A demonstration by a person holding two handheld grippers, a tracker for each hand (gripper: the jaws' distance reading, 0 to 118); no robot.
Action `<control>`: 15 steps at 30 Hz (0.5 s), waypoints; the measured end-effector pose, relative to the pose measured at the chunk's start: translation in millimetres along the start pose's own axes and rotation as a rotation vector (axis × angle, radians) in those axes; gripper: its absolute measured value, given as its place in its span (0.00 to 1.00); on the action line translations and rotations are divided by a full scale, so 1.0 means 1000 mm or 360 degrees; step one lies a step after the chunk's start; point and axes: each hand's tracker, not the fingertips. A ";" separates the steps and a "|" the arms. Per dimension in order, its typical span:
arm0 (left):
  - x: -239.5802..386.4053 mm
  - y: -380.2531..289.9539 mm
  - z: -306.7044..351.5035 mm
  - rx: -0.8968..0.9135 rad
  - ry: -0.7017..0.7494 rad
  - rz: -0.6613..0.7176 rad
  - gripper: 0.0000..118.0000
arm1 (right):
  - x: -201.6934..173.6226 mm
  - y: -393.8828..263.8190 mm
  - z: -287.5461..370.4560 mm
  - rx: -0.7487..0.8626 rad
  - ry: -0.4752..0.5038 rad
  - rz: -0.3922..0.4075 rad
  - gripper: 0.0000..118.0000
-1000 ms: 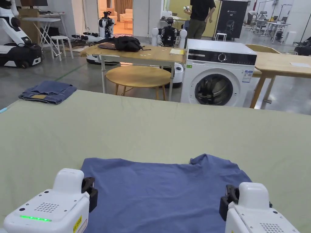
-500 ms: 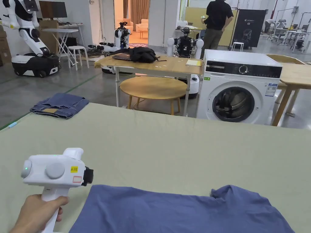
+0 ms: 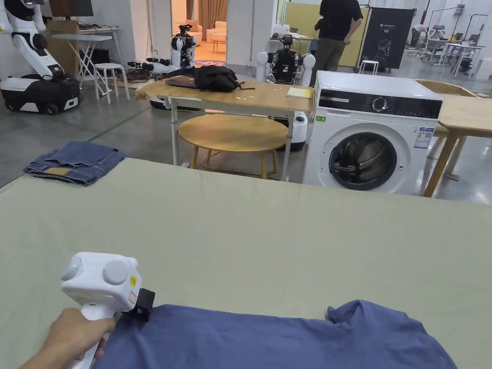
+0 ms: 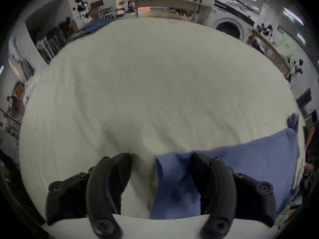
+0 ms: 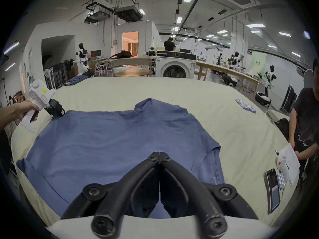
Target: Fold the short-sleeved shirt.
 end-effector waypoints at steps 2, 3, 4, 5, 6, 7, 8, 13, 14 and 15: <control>0.010 -0.006 0.001 0.0058 0.0001 -0.0117 0.36 | 0.002 -0.002 -0.001 -0.0011 -0.0009 -0.0006 0.00; 0.015 -0.008 0.002 0.0077 0.0014 -0.0159 0.24 | 0.004 -0.002 -0.001 -0.0018 -0.0006 -0.0018 0.00; 0.016 -0.007 0.002 0.0089 0.0008 -0.0193 0.13 | 0.006 -0.001 -0.002 -0.0027 -0.0002 -0.0038 0.00; 0.020 -0.007 0.005 0.0107 -0.0001 -0.0228 0.06 | 0.009 -0.001 -0.003 -0.0036 0.0000 -0.0058 0.00; 0.022 -0.008 0.007 0.0140 -0.0003 -0.0256 0.06 | 0.012 0.000 -0.004 -0.0040 0.0001 -0.0070 0.00; 0.023 -0.009 0.008 0.0135 -0.0012 -0.0250 0.00 | 0.014 0.003 -0.005 -0.0041 0.0000 -0.0078 0.00; 0.020 -0.008 0.009 0.0136 0.0001 -0.0239 0.00 | 0.018 0.007 -0.005 -0.0043 -0.0002 -0.0085 0.00; 0.006 -0.017 0.037 0.0270 -0.0032 -0.0163 0.00 | 0.060 0.053 -0.026 -0.0082 -0.0028 -0.0136 0.00; 0.004 -0.019 0.041 0.0298 -0.0038 -0.0179 0.00 | 0.071 0.064 -0.036 -0.0079 -0.0034 -0.0149 0.00; 0.005 -0.022 0.049 0.0330 -0.0017 -0.0180 0.00 | 0.082 0.077 -0.049 -0.0088 -0.0031 -0.0166 0.03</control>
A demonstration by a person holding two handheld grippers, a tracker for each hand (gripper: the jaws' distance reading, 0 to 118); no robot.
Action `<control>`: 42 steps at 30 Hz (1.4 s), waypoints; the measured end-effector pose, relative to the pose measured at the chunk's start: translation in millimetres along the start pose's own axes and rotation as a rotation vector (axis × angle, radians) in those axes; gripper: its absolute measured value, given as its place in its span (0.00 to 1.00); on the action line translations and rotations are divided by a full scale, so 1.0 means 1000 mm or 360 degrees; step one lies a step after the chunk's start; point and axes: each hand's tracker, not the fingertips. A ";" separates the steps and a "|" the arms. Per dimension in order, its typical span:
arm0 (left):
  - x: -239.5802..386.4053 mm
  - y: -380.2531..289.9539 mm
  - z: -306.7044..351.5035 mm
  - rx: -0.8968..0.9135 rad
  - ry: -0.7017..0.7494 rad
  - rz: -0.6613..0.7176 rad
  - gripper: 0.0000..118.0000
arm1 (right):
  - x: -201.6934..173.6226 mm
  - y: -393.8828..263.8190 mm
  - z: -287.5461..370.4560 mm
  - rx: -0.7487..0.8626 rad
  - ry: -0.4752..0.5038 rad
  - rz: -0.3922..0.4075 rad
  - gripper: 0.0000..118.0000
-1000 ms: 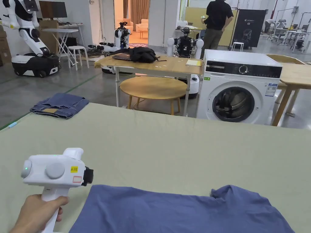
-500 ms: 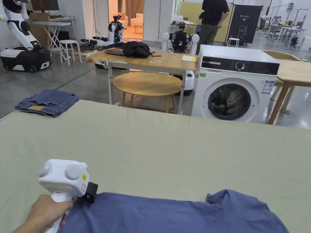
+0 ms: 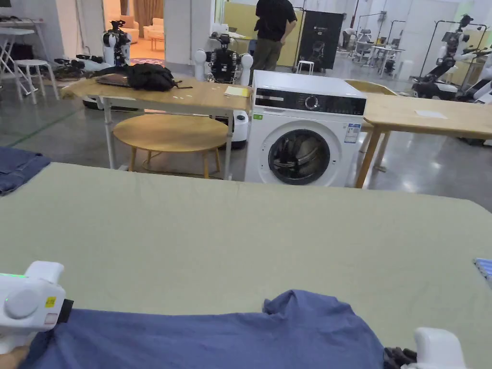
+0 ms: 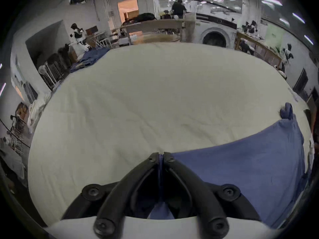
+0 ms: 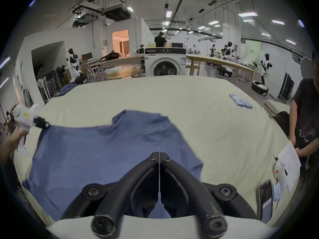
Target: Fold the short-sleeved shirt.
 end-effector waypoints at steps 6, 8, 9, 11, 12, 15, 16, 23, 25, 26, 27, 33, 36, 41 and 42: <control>0.002 0.000 0.024 0.0042 -0.0016 0.0015 0.00 | 0.028 0.075 -0.105 -0.0324 0.0078 0.0013 0.47; 0.004 -0.002 0.029 0.0061 -0.0009 -0.0003 0.00 | 0.025 0.085 -0.135 -0.0366 0.0106 0.0049 0.48; 0.007 0.001 0.029 0.0057 -0.0005 -0.0019 0.00 | 0.023 0.090 -0.150 -0.0406 0.0107 0.0078 0.48; 0.007 -0.001 0.033 0.0060 0.0000 -0.0025 0.00 | 0.019 0.095 -0.174 -0.0466 0.0129 0.0088 0.48; 0.007 -0.003 0.035 0.0065 -0.0002 -0.0029 0.00 | 0.015 0.094 -0.183 -0.0532 0.0125 0.0107 0.48; 0.007 -0.003 0.038 0.0075 0.0001 -0.0020 0.00 | 0.012 0.086 -0.214 -0.0692 0.0122 0.0111 0.48; 0.006 -0.004 0.040 0.0076 -0.0002 -0.0010 0.00 | 0.010 0.081 -0.222 -0.0741 0.0106 0.0116 0.48; 0.008 -0.004 0.040 0.0081 -0.0017 0.0010 0.00 | -0.006 0.067 -0.222 -0.0727 0.0095 0.0158 0.14; 0.009 -0.004 0.040 0.0081 -0.0017 0.0007 0.00 | -0.005 0.064 -0.220 -0.0712 0.0119 0.0182 0.01; 0.010 -0.004 0.043 0.0084 -0.0021 0.0005 0.00 | -0.004 0.064 -0.216 -0.0684 0.0107 0.0186 0.01; 0.010 -0.004 0.046 0.0091 -0.0021 0.0005 0.00 | -0.002 0.065 -0.210 -0.0655 0.0110 0.0173 0.01; 0.010 0.002 0.088 0.0251 -0.0049 0.0003 0.00 | 0.007 0.087 -0.120 -0.0234 0.0122 0.0080 0.01; 0.008 0.006 0.122 0.0347 -0.0058 0.0013 0.00 | 0.012 0.102 -0.065 -0.0060 0.0075 0.0105 0.01; -0.001 0.013 0.192 0.0567 -0.0093 0.0072 0.00 | 0.008 0.125 0.026 0.0195 -0.0008 0.0217 0.01; -0.003 0.015 0.209 0.0592 -0.0090 0.0084 0.00 | 0.010 0.132 0.043 0.0255 -0.0019 0.0204 0.01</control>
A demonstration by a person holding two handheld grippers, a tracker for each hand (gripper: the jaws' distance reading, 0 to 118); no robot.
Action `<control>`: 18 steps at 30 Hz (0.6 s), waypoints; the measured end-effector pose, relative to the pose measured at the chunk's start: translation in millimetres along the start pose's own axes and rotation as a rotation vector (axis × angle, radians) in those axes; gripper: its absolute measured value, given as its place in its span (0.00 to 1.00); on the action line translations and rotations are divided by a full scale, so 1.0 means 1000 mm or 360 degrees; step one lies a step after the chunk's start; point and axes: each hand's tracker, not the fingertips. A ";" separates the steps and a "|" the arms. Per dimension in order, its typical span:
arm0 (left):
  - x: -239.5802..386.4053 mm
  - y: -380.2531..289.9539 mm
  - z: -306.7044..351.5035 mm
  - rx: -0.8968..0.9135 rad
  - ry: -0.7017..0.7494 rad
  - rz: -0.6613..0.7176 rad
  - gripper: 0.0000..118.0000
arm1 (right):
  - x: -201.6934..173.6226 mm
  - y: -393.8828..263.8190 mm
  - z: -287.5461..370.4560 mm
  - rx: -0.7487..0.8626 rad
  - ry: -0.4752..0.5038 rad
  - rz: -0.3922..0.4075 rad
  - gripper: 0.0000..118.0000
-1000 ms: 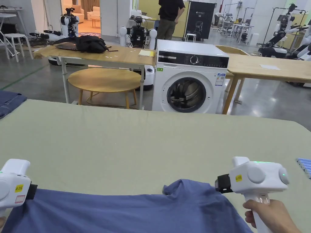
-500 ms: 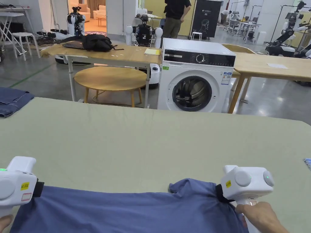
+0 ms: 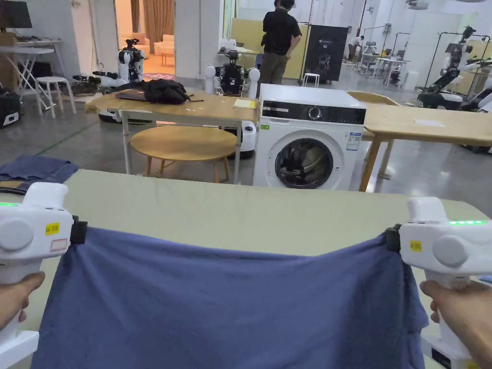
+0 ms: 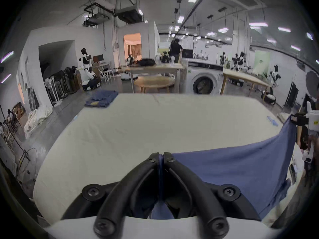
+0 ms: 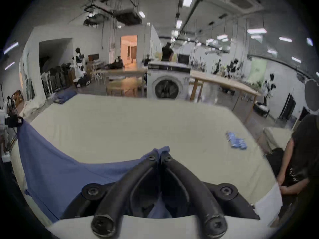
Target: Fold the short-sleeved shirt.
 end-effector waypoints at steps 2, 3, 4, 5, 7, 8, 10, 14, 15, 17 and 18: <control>-0.001 0.015 0.025 0.0082 -0.0007 -0.0004 0.00 | 0.004 0.018 0.026 0.0088 -0.0041 -0.0009 0.01; -0.001 0.026 0.037 0.0121 -0.0011 -0.0012 0.00 | 0.007 0.028 0.041 0.0150 -0.0043 -0.0041 0.01; -0.001 0.033 0.046 0.0145 -0.0012 -0.0014 0.00 | 0.009 0.036 0.051 0.0187 -0.0030 -0.0055 0.01; -0.001 0.043 0.058 0.0193 -0.0015 -0.0025 0.00 | 0.010 0.046 0.063 0.0209 -0.0035 -0.0056 0.01; -0.002 0.062 0.071 0.0235 -0.0005 -0.0024 0.00 | 0.011 0.064 0.083 0.0279 -0.0059 -0.0039 0.01; -0.003 0.071 0.077 0.0254 -0.0020 -0.0017 0.00 | 0.012 0.074 0.091 0.0329 -0.0063 -0.0051 0.01; -0.003 0.092 0.085 0.0301 -0.0007 -0.0028 0.00 | 0.012 0.093 0.103 0.0402 -0.0083 -0.0057 0.01; -0.004 0.134 0.093 0.0375 0.0021 -0.0023 0.00 | 0.010 0.134 0.114 0.0488 -0.0125 -0.0060 0.01; -0.003 0.144 0.091 0.0388 0.0025 -0.0030 0.00 | 0.009 0.144 0.115 0.0511 -0.0148 -0.0047 0.01; -0.004 0.166 0.090 0.0407 0.0039 -0.0047 0.00 | 0.008 0.163 0.116 0.0554 -0.0161 -0.0037 0.01; -0.005 0.177 0.090 0.0427 0.0051 -0.0050 0.00 | 0.009 0.174 0.115 0.0574 -0.0180 -0.0037 0.01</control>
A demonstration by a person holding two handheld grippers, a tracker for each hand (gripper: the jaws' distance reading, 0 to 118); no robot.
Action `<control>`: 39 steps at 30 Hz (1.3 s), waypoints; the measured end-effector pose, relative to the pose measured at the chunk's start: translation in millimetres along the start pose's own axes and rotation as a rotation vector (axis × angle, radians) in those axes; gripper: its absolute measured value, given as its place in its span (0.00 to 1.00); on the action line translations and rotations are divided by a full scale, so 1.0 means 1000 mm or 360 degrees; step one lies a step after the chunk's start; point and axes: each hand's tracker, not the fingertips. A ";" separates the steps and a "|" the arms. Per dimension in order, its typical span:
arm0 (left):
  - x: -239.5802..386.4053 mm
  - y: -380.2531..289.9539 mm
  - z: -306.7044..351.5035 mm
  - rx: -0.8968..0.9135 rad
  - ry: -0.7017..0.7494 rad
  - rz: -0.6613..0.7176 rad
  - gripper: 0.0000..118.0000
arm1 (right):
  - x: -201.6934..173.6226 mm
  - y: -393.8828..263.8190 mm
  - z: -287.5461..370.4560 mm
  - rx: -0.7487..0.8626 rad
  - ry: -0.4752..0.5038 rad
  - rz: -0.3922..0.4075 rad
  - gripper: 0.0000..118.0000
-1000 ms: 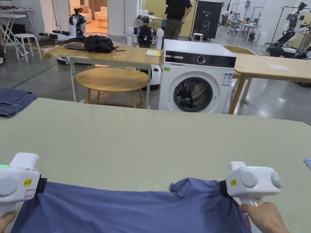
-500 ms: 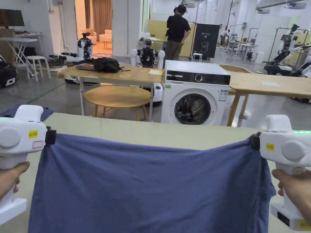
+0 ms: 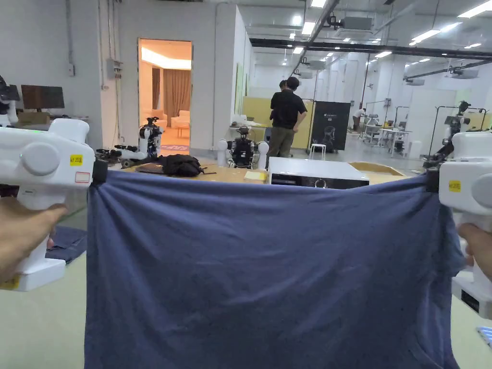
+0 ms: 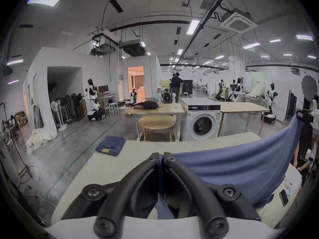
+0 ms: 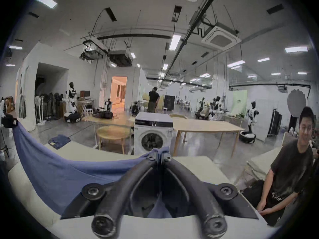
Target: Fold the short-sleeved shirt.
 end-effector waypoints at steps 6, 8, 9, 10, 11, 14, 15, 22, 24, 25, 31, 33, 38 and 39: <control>-0.001 0.060 -0.021 0.0091 0.0041 -0.0016 0.00 | -0.006 0.050 -0.032 0.0065 -0.0042 -0.0007 0.01; -0.001 0.077 -0.029 0.0123 0.0078 -0.0030 0.00 | -0.007 0.062 -0.046 0.0095 -0.0067 -0.0011 0.01; -0.005 0.088 -0.039 0.0139 0.0077 -0.0030 0.00 | -0.009 0.070 -0.053 0.0096 -0.0083 0.0000 0.01; -0.005 0.095 -0.042 0.0146 0.0091 -0.0021 0.00 | -0.010 0.074 -0.057 0.0106 -0.0089 -0.0002 0.01; -0.005 0.103 -0.048 0.0153 0.0096 -0.0010 0.00 | -0.010 0.081 -0.063 0.0121 -0.0093 -0.0002 0.01; -0.003 0.115 -0.058 0.0176 0.0114 0.0004 0.00 | -0.014 0.092 -0.075 0.0174 -0.0111 0.0013 0.01; -0.002 0.117 -0.062 0.0181 0.0121 0.0001 0.00 | -0.016 0.094 -0.079 0.0174 -0.0119 0.0016 0.01; -0.006 0.095 -0.083 0.0179 0.0116 0.0053 0.00 | -0.020 0.072 -0.089 0.0163 -0.0121 -0.0017 0.01; -0.004 0.078 -0.083 0.0165 0.0107 0.0084 0.00 | -0.020 0.055 -0.087 0.0129 -0.0112 -0.0001 0.01; -0.002 0.067 -0.078 0.0164 0.0106 0.0080 0.00 | -0.020 0.047 -0.086 0.0115 -0.0109 0.0001 0.01; 0.005 -0.007 -0.063 0.0053 0.0066 0.0044 0.00 | -0.018 -0.015 -0.053 0.0023 -0.0096 0.0042 0.01; 0.005 -0.033 -0.049 0.0038 0.0041 0.0045 0.00 | -0.014 -0.034 -0.032 -0.0002 -0.0067 0.0020 0.01; 0.003 -0.078 -0.006 -0.0006 0.0001 0.0057 0.00 | -0.005 -0.075 0.021 -0.0071 -0.0029 0.0036 0.01; 0.004 -0.086 0.003 -0.0023 -0.0005 0.0047 0.00 | -0.003 -0.084 0.030 -0.0087 -0.0031 0.0057 0.01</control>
